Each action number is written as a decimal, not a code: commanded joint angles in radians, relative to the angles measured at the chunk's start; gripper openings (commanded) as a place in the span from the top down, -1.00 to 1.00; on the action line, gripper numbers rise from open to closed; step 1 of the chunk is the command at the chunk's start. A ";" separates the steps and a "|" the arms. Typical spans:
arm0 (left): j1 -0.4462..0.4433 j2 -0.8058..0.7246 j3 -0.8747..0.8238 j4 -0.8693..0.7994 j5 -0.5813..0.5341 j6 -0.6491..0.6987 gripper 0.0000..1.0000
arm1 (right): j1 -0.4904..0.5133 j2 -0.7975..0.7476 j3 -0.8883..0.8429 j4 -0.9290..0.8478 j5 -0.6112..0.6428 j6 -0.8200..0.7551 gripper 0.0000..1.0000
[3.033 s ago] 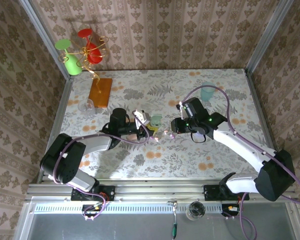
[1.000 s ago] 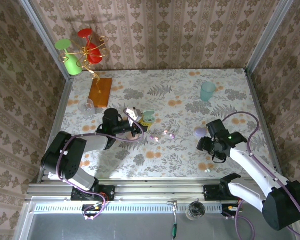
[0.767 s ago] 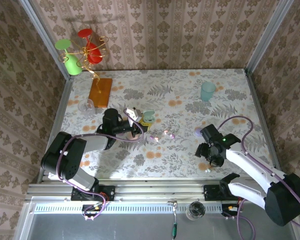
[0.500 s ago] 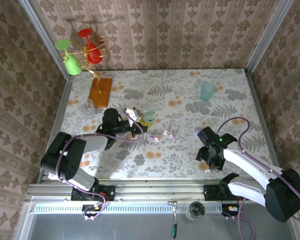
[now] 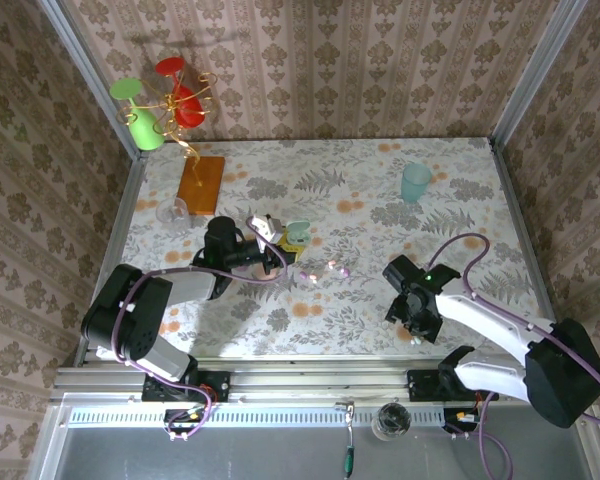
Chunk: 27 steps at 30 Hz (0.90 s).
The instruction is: Insert the wireless bluetooth earbuds into the charging case
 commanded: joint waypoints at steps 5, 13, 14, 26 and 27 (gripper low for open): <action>0.038 -0.024 -0.004 0.051 0.035 -0.017 0.31 | 0.126 -0.011 0.014 -0.036 0.184 0.285 -0.33; 0.044 -0.011 -0.004 0.077 0.041 -0.032 0.31 | 0.226 0.047 0.003 -0.047 0.228 0.438 -0.35; 0.044 -0.009 -0.003 0.079 0.043 -0.034 0.31 | 0.228 0.052 0.002 -0.044 0.232 0.442 -0.35; 0.051 -0.009 -0.005 0.109 0.055 -0.060 0.31 | 0.260 0.095 -0.025 -0.044 0.249 0.539 -0.36; 0.052 -0.011 -0.005 0.107 0.055 -0.060 0.31 | 0.264 0.108 -0.017 -0.051 0.252 0.536 -0.36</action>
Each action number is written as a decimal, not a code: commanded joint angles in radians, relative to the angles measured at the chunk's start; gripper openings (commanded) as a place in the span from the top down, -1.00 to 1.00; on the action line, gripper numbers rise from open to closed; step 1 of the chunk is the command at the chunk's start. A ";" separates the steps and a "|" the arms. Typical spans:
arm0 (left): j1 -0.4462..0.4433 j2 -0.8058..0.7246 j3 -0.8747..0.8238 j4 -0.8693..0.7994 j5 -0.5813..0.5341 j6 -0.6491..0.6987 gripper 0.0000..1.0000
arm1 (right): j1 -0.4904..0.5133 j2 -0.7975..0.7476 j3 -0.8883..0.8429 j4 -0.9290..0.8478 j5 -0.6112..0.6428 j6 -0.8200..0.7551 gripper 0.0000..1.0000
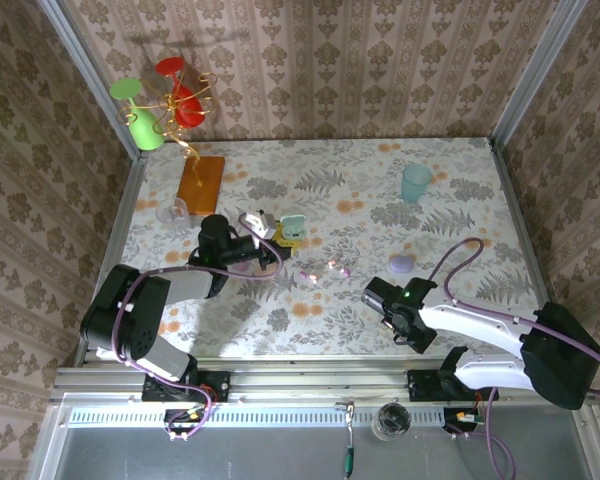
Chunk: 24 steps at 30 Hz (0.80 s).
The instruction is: Insert the wireless bluetooth earbuds into the charging case
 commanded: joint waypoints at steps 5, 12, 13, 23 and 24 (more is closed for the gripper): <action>0.015 -0.001 0.000 0.050 0.032 -0.024 0.31 | 0.016 0.055 -0.024 -0.008 0.054 0.050 -0.36; 0.017 0.007 0.007 0.056 0.040 -0.034 0.31 | -0.003 0.039 -0.076 0.071 0.056 0.037 -0.22; 0.017 0.007 0.007 0.060 0.041 -0.037 0.31 | -0.005 0.041 -0.080 0.086 0.059 0.028 -0.16; 0.019 0.008 0.006 0.072 0.050 -0.049 0.31 | -0.035 0.107 -0.080 0.152 0.065 -0.022 0.27; 0.020 0.008 0.006 0.071 0.051 -0.050 0.31 | -0.036 0.114 -0.077 0.154 0.066 -0.027 0.30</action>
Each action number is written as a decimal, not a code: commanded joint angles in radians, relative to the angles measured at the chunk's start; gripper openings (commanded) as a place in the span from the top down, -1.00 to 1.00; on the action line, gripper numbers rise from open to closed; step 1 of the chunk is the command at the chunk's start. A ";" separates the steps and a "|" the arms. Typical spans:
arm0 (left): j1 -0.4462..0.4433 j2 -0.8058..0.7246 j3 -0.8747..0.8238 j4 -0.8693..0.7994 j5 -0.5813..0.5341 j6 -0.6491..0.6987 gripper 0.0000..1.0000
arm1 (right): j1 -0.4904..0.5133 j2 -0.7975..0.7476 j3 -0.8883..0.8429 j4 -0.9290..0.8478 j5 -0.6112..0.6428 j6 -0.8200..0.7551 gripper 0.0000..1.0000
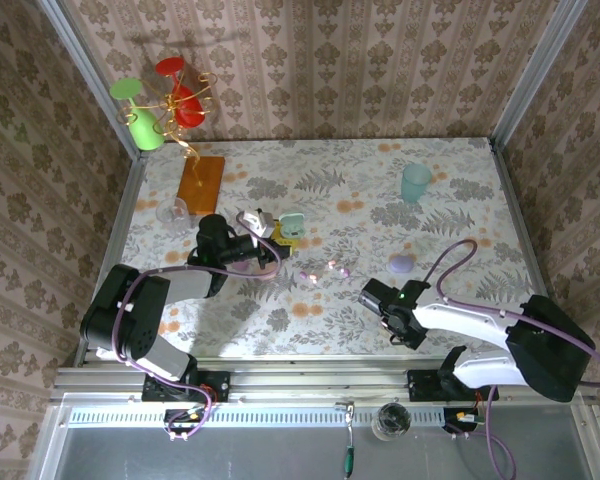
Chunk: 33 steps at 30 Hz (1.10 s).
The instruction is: Insert the wireless bluetooth earbuds into the charging case
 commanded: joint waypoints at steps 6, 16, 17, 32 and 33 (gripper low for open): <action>0.009 0.013 0.007 0.047 0.035 -0.025 0.31 | -0.026 0.059 -0.027 0.059 0.064 -0.060 0.44; 0.071 0.029 -0.025 0.135 0.028 -0.061 0.32 | -0.029 0.185 0.080 0.131 0.031 -0.300 0.56; 0.079 0.026 -0.029 0.143 0.026 -0.065 0.31 | -0.027 0.194 0.089 0.138 0.031 -0.315 0.57; 0.127 -0.037 -0.031 0.057 -0.012 -0.007 0.32 | 0.022 0.308 0.254 0.265 -0.094 -0.650 0.54; 0.129 -0.037 -0.031 0.057 -0.013 -0.008 0.31 | 0.029 0.313 0.263 0.265 -0.105 -0.667 0.54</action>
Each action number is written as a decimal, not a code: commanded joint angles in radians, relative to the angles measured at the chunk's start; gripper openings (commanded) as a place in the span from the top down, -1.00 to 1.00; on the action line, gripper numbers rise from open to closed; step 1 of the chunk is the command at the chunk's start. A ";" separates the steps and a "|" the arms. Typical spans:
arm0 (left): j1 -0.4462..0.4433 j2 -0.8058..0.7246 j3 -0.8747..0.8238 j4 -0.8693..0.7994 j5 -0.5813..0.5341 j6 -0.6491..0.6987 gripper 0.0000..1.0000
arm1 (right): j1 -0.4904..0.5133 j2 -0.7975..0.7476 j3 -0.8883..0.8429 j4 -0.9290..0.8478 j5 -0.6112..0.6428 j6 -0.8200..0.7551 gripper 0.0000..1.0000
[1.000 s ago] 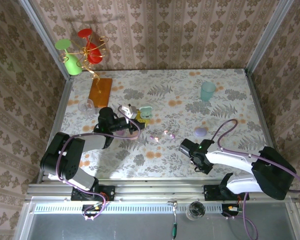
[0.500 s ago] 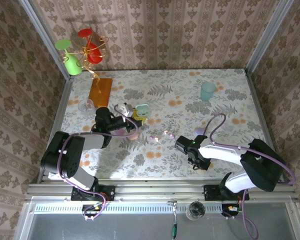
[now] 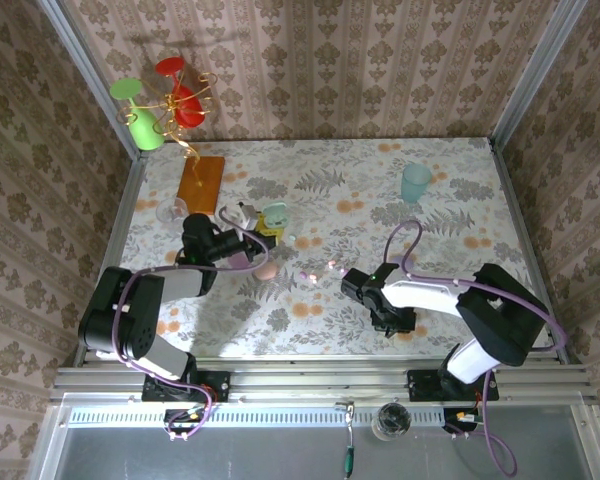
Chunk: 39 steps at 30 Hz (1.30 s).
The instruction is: Insert the wireless bluetooth earbuds into the charging case
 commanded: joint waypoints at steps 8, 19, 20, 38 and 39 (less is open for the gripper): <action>0.014 -0.025 0.001 0.006 0.004 0.010 0.31 | 0.045 0.010 0.111 0.303 -0.091 -0.117 0.53; 0.014 -0.017 0.013 0.010 -0.001 0.013 0.32 | 0.044 0.025 0.130 0.275 -0.146 -0.215 0.53; 0.015 -0.016 0.015 0.010 0.001 0.011 0.31 | 0.043 0.029 0.135 0.264 -0.145 -0.219 0.53; 0.014 -0.025 0.025 -0.013 0.007 0.013 0.31 | -0.186 -0.201 -0.057 0.283 -0.154 0.055 -0.41; 0.014 -0.024 0.025 -0.012 0.008 0.013 0.32 | -0.190 -0.191 -0.064 0.299 -0.172 0.057 -0.42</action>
